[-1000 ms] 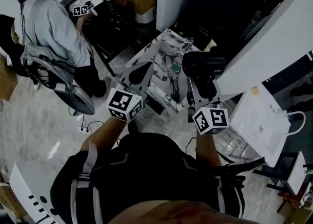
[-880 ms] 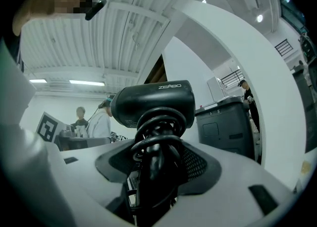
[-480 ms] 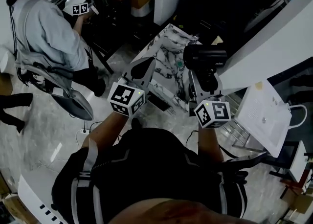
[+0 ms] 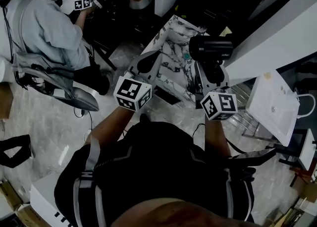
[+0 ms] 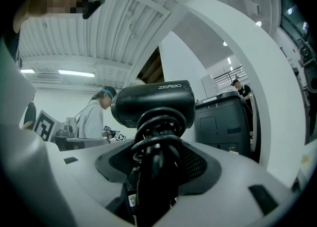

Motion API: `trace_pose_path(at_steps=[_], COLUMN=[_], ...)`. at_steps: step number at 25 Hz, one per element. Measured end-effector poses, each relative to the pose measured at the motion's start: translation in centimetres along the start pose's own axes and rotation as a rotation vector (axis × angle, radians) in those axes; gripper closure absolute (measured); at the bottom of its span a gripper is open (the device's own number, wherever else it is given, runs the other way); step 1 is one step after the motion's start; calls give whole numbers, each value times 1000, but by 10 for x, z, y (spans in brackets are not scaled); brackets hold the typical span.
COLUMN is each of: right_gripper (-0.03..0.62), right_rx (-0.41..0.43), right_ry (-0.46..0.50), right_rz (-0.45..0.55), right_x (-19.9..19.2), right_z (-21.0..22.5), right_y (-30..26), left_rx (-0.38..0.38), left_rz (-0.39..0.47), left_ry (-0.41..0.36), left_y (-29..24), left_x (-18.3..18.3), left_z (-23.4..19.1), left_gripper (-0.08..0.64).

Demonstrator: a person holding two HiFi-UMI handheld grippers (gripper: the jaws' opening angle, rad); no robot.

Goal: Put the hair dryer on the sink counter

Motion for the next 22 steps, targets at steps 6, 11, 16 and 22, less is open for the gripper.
trace_pose_path(at_steps=[6,11,16,22], right_gripper=[334,334,334,334], right_rx=[-44,-62,-48,-11], right_ry=[-1,10,-1,4], right_rz=[-10,-40,-89,-142], right_x=[-13,-25,-47,-72], right_z=[-12,-20,-18,-1], right_y=[-15,-26,-39,-62], left_rx=[-34,-51,-25,12], left_rz=[-19,-32,-59,-104], left_ry=[11,23,50,65], left_y=[4,11,9,-5], left_x=[-14,-24,-40,-59], left_z=[-23,-40,-57,-69], left_gripper=[555,555,555,555])
Point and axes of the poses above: the fingertips, and each gripper's own axes: y backward along the fingers, z to its right, x out of its top, the point moved 3 cm from there along y, backward along the fingers, and after that the axes turned 3 degrees about -y, right-handed, at the moved point
